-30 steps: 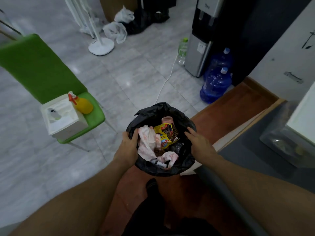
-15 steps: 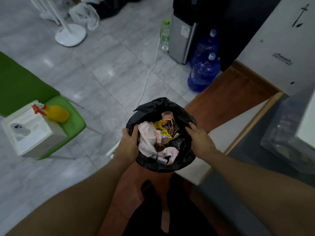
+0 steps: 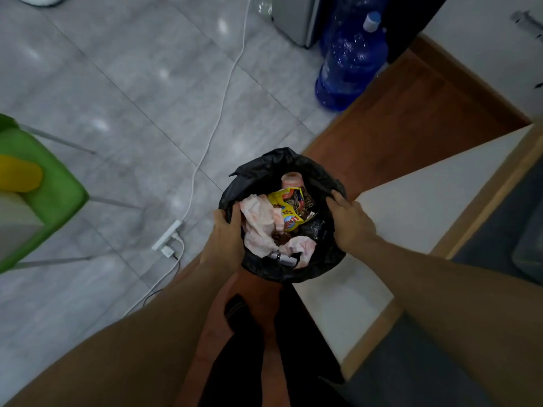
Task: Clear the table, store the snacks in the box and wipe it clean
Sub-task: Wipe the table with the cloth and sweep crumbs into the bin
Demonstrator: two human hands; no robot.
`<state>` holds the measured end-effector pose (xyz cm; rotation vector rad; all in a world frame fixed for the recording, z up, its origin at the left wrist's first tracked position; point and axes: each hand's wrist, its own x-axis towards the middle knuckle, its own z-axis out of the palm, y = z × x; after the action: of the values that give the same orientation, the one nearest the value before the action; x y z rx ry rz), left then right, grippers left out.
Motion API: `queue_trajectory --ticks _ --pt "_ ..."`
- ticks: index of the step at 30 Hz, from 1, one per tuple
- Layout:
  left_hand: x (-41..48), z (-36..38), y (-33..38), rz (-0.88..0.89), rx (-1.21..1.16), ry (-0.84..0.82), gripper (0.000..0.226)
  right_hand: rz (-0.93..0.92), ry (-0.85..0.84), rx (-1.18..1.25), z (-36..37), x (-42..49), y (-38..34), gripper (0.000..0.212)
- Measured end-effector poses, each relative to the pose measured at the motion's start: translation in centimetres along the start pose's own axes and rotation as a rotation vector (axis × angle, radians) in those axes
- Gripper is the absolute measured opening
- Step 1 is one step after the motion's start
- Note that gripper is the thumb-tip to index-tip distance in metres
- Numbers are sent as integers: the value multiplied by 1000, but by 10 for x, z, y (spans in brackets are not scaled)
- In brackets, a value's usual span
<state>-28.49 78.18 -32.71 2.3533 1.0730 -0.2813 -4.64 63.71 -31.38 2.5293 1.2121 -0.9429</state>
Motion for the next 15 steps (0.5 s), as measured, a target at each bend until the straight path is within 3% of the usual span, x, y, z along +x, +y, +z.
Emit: queue_trajectory --ticks 15 --pt "123 194 -30 32 -80 -135 79 102 -28 -44 140 149 69 76"
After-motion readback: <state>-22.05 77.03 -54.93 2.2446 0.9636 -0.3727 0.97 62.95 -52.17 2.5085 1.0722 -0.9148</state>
